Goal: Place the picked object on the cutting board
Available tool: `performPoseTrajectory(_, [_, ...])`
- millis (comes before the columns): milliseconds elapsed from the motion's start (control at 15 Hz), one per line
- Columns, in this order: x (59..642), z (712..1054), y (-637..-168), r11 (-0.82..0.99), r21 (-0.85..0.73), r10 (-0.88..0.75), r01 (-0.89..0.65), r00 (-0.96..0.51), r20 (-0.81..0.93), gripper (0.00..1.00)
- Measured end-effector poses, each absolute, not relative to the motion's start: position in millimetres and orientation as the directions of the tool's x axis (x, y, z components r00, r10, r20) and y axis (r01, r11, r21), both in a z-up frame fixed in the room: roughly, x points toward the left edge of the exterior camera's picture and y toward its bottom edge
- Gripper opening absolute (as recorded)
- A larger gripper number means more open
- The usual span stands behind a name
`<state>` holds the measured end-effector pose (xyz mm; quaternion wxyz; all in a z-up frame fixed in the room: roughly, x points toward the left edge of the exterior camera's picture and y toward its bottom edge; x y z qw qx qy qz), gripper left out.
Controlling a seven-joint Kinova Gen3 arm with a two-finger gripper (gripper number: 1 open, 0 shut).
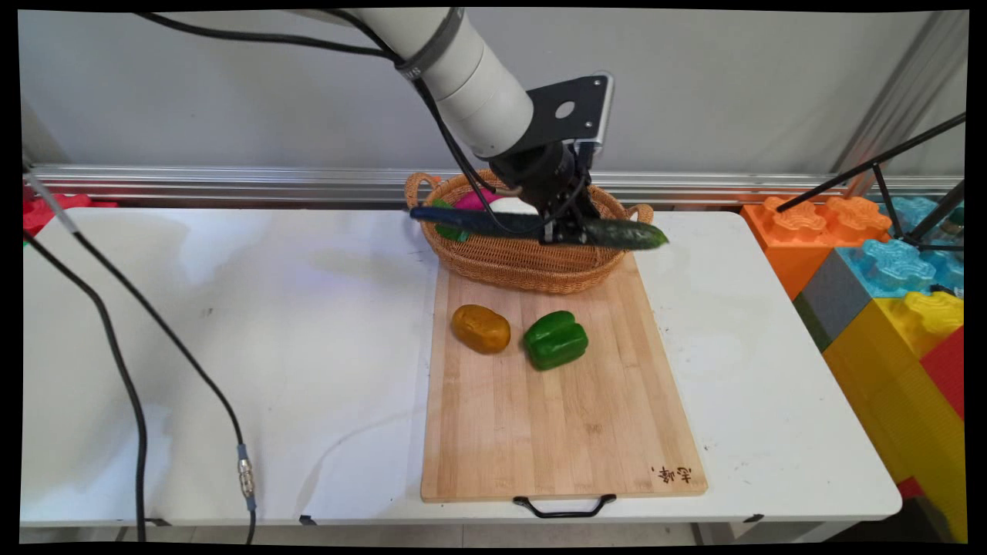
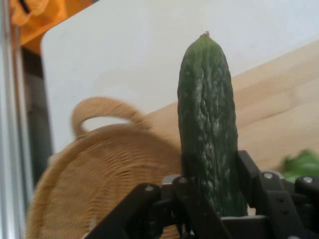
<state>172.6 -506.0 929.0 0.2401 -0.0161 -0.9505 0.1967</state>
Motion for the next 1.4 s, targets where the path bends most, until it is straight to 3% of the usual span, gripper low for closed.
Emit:
performPoseTrajectory(467, [155, 928, -439, 0.969, -0.222, 0.012, -0.105, -0.883, 0.47, 0.0])
performPoseTrajectory(867, [141, 868, -405, 0.984, -0.134, -0.042, -0.116, -0.886, 0.462, 0.0])
performPoseTrajectory(1400, [125, 798, -399, 0.99, -0.115, -0.023, -0.087, -0.882, 0.47, 0.0])
